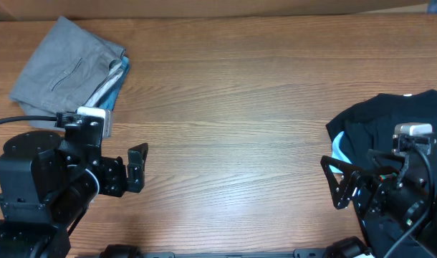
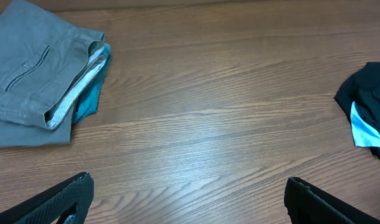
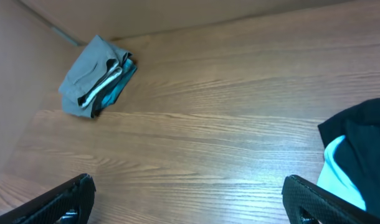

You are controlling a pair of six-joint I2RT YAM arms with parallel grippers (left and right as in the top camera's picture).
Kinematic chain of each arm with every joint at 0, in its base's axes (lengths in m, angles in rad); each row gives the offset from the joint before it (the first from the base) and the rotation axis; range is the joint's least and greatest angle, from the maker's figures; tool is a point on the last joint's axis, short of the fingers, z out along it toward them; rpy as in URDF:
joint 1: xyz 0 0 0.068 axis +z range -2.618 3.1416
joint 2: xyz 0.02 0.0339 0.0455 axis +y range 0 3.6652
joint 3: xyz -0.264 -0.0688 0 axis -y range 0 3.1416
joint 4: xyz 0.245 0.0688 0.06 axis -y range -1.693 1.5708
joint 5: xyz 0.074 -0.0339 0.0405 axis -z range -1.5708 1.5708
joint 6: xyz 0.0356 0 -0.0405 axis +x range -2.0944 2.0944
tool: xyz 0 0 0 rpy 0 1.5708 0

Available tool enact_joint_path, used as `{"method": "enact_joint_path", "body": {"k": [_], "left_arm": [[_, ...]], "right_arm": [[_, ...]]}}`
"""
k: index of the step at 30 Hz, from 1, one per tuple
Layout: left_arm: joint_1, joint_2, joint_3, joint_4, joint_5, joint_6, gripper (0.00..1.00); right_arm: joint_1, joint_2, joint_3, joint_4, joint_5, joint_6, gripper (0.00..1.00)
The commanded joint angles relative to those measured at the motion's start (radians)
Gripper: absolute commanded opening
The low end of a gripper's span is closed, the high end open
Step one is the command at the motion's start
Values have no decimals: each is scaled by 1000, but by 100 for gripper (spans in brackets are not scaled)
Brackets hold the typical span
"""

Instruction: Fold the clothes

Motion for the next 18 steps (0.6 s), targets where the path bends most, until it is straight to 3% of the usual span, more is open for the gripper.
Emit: {"method": "enact_joint_path", "body": {"k": [1,10,18], "left_arm": [[-6,1,4,0,-13,-7,100],[-6,1,4,0,-13,-7,100],[-6,1,4,0,-13,-7,100]], "right_arm": [[-2,5,8,28,5,-37,100],[-2,-32,-108,379,14,-259,100],[-23,-199,-515,771,18,-264,100]]}}
